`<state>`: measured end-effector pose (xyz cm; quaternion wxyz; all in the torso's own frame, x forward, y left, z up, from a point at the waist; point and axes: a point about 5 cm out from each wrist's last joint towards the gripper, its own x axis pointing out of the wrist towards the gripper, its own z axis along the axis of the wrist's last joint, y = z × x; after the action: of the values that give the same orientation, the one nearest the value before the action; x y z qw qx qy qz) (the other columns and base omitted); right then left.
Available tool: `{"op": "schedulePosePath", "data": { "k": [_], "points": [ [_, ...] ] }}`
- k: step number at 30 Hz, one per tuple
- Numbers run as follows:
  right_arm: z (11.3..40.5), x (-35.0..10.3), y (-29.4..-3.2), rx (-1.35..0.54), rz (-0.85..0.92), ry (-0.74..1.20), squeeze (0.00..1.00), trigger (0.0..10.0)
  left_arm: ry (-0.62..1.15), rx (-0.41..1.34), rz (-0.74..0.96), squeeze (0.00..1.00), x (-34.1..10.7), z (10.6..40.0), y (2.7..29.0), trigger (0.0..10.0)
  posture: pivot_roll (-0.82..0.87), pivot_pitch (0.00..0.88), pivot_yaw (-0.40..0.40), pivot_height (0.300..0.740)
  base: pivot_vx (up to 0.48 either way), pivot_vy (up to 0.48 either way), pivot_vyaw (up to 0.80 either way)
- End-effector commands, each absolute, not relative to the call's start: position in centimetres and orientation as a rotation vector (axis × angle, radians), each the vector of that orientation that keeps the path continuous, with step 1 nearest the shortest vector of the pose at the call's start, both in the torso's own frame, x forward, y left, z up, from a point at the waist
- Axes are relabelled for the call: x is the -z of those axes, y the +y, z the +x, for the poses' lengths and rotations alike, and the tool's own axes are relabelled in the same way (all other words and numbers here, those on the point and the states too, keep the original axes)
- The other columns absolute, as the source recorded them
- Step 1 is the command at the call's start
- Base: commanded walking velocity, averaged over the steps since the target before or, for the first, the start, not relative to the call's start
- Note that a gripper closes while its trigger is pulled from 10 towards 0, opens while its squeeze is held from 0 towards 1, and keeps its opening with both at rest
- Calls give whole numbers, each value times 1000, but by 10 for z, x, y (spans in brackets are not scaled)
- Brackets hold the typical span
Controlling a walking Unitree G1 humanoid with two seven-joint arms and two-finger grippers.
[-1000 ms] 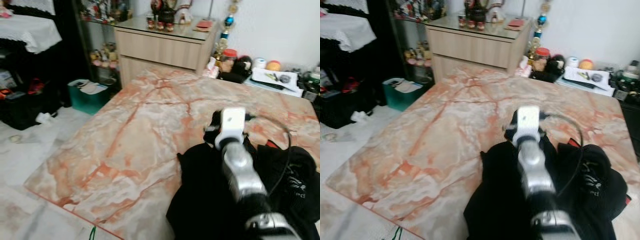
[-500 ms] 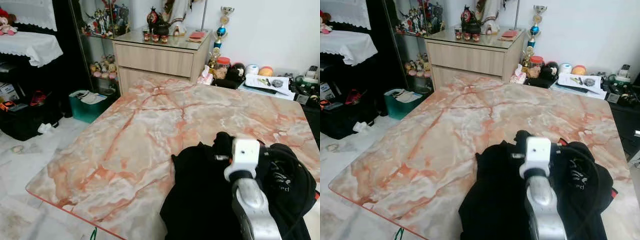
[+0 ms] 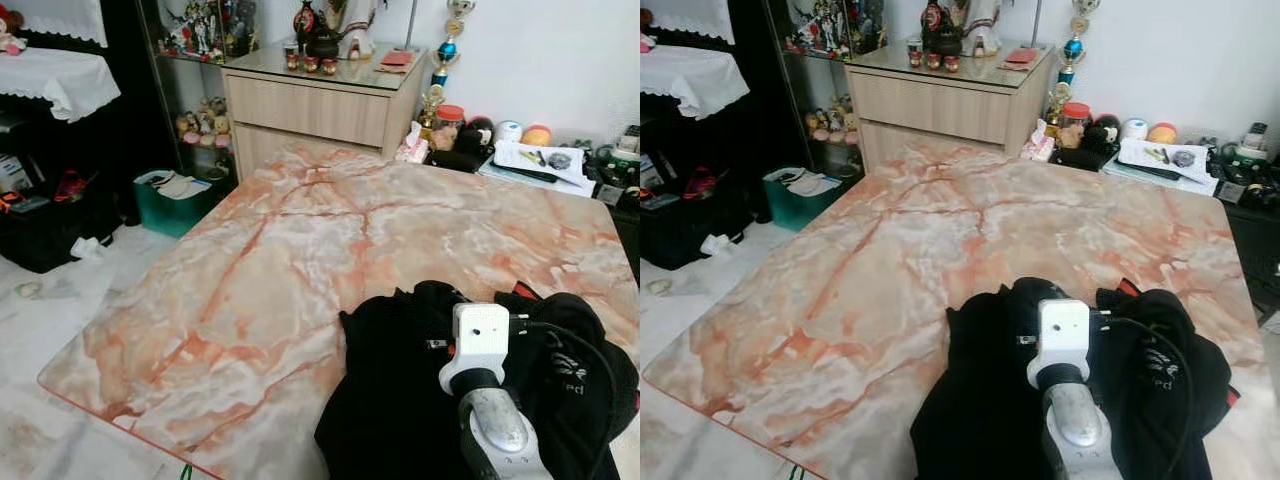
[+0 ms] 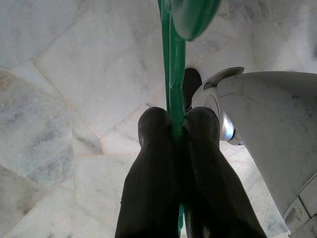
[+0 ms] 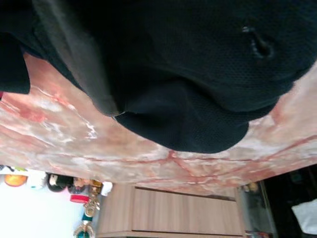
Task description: Hang hanger
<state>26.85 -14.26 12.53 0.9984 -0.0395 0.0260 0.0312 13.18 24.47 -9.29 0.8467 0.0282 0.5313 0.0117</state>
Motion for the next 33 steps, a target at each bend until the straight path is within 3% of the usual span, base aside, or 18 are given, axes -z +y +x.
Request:
{"op": "schedulePosePath", "data": {
  "k": [1,7,8,9,10,20,21,22,23,26,31,33],
  "points": [
    [265,-131,-141,-68,-83,41,1000,10000,1141,-14,68,0,95,127,243,10000,135,0,-13,740,0,0,0],
    [259,-130,-147,-8,-72,46,980,10000,1143,-11,72,0,95,126,244,10000,129,0,-11,740,0,0,0],
    [258,-130,-148,1,-69,42,435,10000,1143,-10,73,0,95,125,244,10000,128,0,-10,740,0,0,0],
    [258,-130,-148,1,-69,42,435,10000,1143,-10,73,0,95,125,244,10000,128,0,-10,740,0,0,0],
    [256,-130,-149,15,-72,45,0,10000,1144,-9,74,0,95,125,244,10000,127,0,-10,740,0,0,0],
    [243,-106,-166,104,-147,213,0,10000,1149,0,79,0,95,124,245,10000,123,0,-8,740,0,0,0],
    [246,-110,-172,96,-291,191,0,10000,1149,0,79,0,95,125,246,10000,123,0,-9,740,0,0,0],
    [246,-110,-172,96,-291,191,0,10000,1149,0,79,0,95,125,246,10000,123,0,-9,740,0,0,0],
    [252,-124,-175,48,-504,94,0,10000,1147,-1,76,0,95,125,246,10000,123,0,-9,740,0,0,0],
    [256,-134,-175,6,-583,15,0,10000,1147,-3,75,0,95,126,246,10000,123,0,-11,740,0,0,0],
    [256,-144,-168,-45,-523,-37,0,10000,1146,-8,70,0,95,126,246,10000,124,0,-11,740,0,0,0],
    [251,-140,-165,4,-288,-15,0,10000,1144,-10,67,0,94,126,246,10000,127,0,-13,740,0,0,0]
  ]
}}
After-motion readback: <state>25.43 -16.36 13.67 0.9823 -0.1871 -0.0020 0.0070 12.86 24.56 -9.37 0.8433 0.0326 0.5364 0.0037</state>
